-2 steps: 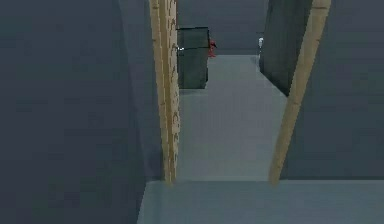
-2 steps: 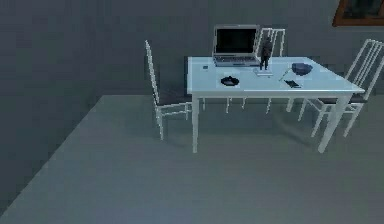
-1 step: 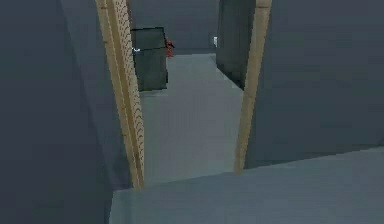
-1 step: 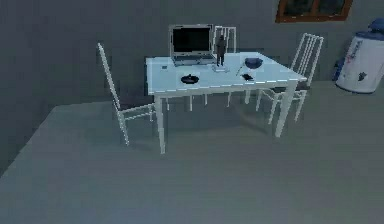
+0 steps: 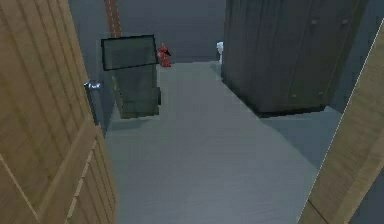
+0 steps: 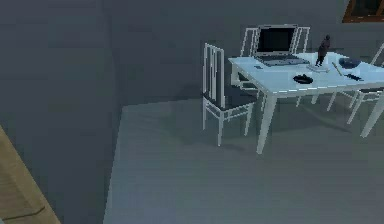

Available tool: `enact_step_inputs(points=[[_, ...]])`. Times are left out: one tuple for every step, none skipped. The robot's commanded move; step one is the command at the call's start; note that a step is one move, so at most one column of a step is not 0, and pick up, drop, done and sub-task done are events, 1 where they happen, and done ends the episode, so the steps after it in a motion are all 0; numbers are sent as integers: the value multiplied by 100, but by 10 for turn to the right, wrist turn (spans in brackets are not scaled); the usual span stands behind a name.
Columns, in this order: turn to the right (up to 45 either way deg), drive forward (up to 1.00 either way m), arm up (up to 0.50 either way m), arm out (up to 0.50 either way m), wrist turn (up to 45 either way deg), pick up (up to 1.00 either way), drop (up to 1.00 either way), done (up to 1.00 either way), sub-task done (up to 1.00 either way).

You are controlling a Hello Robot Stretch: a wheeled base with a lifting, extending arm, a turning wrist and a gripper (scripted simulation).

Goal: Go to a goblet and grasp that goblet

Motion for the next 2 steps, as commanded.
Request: enact_step_inputs(points=[[30,0,0,0,0,0,0,0,0],[0,100,0,0,0,0,0,0,0]])
